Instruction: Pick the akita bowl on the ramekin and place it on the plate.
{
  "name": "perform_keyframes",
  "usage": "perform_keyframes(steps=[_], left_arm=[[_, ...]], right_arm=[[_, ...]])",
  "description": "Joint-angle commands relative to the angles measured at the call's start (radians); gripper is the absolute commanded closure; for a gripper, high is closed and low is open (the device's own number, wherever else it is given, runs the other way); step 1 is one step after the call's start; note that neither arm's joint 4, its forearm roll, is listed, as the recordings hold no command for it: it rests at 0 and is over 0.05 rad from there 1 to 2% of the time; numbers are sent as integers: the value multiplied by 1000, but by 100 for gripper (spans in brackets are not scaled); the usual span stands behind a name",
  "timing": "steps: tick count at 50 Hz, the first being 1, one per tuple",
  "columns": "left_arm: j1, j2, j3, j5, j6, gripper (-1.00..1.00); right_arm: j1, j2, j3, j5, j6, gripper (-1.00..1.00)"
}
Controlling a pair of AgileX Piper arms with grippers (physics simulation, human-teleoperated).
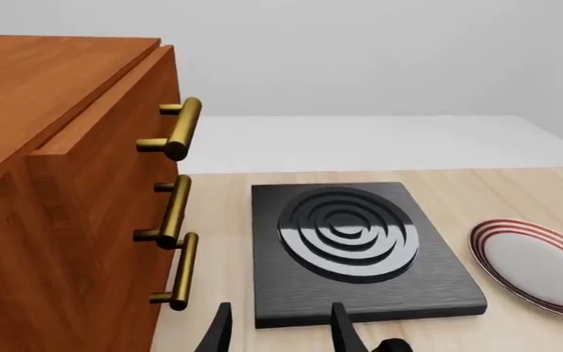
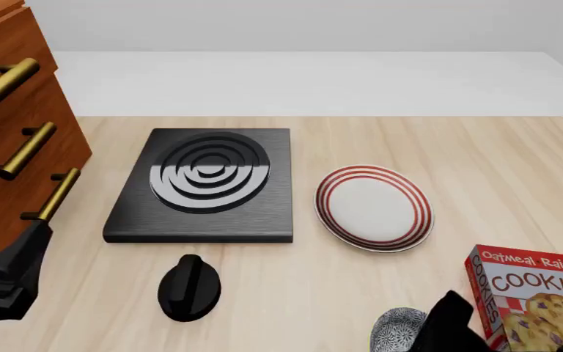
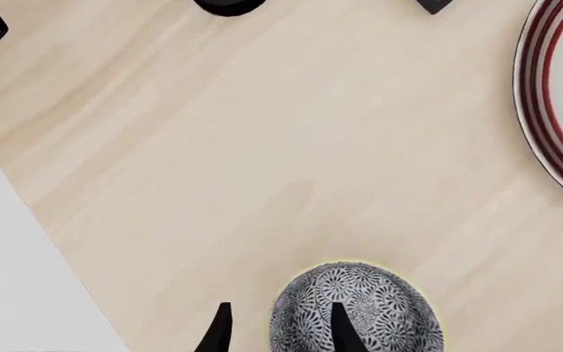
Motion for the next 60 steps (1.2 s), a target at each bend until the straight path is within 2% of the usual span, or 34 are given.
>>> perform_keyframes(steps=[1, 18, 22, 23, 32, 35, 40, 60], left_arm=[[-2, 11, 0, -8, -1, -100], [-8, 14, 0, -6, 0, -100], [-9, 14, 0, -6, 1, -100], [-9, 13, 0, -4, 1, -100], [-14, 8, 0, 3, 1, -100], [-16, 7, 0, 4, 1, -100], [-18, 14, 0, 0, 2, -100], [-26, 31, 0, -10, 5, -100]], right_arm=[[10, 20, 8, -13, 13, -100], [27, 28, -1, 8, 37, -100], [10, 10, -5, 22, 19, -100], [0, 3, -8, 29, 1, 100], [-14, -27, -34, 63, -31, 100], [-51, -75, -41, 94, -82, 100], [-47, -62, -45, 96, -77, 100], [-159, -166, -78, 187, -185, 100]])
